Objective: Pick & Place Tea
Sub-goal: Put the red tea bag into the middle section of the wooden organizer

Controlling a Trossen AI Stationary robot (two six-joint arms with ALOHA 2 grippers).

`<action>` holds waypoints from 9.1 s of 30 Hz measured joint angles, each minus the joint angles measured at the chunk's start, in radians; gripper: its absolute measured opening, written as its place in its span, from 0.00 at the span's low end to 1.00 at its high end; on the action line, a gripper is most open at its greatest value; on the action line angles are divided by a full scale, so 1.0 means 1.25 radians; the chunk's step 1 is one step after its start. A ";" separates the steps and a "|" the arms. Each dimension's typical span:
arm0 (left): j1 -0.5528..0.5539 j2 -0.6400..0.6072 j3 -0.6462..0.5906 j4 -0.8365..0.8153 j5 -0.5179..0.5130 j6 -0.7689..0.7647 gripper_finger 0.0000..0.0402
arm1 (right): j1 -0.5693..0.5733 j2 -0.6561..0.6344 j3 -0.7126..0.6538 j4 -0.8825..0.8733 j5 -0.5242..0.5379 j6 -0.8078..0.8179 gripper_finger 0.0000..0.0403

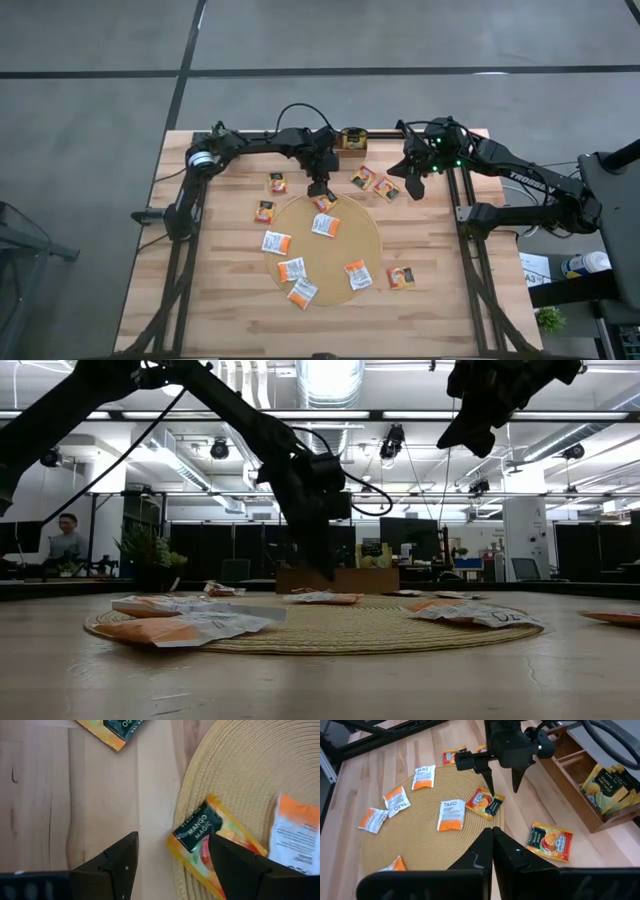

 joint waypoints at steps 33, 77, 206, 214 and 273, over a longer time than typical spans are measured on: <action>-0.014 0.039 0.000 -0.026 0.035 -0.024 0.58 | 0.000 0.000 0.000 0.000 0.000 -0.002 0.02; -0.019 0.039 0.019 -0.077 0.019 -0.018 0.00 | 0.000 0.000 0.000 0.000 0.001 -0.008 0.02; 0.254 -0.235 -0.133 0.454 -0.016 -0.288 0.00 | 0.000 0.000 0.000 0.115 0.003 0.065 0.02; 0.254 -0.258 -0.277 0.622 -0.016 -0.352 0.00 | 0.000 0.000 0.000 0.116 0.002 0.070 0.02; 0.249 -0.076 -0.313 0.849 0.010 -0.354 0.00 | 0.000 0.000 0.000 0.124 0.003 0.061 0.02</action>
